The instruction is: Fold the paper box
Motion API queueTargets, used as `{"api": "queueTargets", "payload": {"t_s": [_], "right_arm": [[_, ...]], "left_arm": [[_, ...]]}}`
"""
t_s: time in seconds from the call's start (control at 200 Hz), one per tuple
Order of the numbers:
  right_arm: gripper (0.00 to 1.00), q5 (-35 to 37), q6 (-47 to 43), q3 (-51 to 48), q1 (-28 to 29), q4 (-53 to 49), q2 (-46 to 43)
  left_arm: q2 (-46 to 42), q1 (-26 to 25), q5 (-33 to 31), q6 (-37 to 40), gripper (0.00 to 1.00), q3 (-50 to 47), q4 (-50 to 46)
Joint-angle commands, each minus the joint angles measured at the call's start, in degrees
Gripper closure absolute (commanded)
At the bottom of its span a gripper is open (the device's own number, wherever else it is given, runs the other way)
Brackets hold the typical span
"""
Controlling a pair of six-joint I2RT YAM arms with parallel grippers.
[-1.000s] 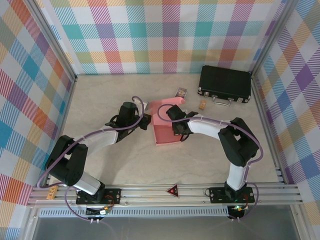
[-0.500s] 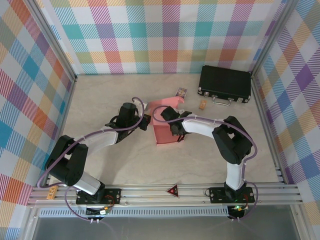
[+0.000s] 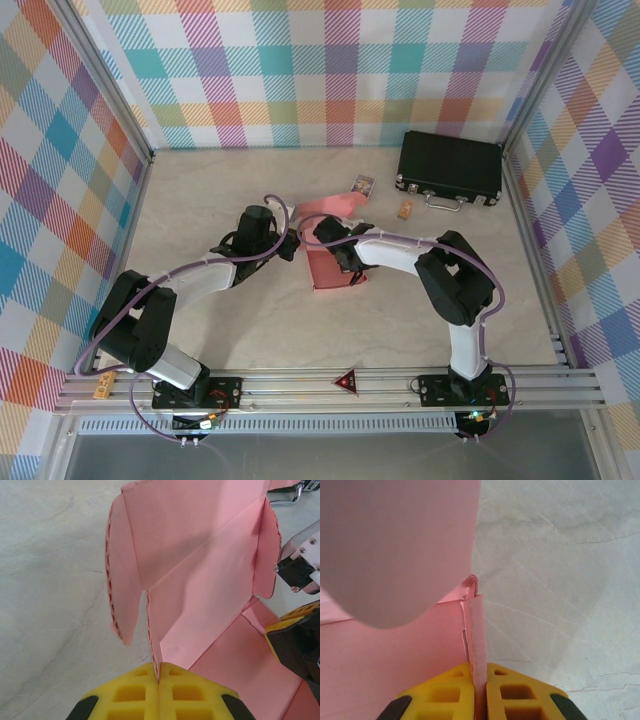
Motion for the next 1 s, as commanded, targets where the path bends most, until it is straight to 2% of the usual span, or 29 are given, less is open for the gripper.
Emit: {"api": "queueTargets", "payload": {"t_s": [0.0, 0.475, 0.795, 0.995], "right_arm": [[0.89, -3.1, -0.2, -1.6, 0.1, -4.0, 4.5], [0.86, -3.9, -0.8, -1.6, 0.1, -4.1, 4.8], [0.78, -5.8, -1.3, -0.5, 0.2, -3.9, -1.6], [0.68, -6.8, -0.6, -0.8, 0.2, -3.7, -3.6]], "left_arm": [[0.3, 0.1, 1.1, 1.7, 1.0, 0.0, 4.3], [0.8, 0.1, 1.4, 2.0, 1.0, 0.4, 4.5], [0.7, 0.1, 1.9, 2.8, 1.0, 0.5, 4.5], [0.7, 0.1, 2.1, 3.3, 1.0, 0.4, 4.9]]}}
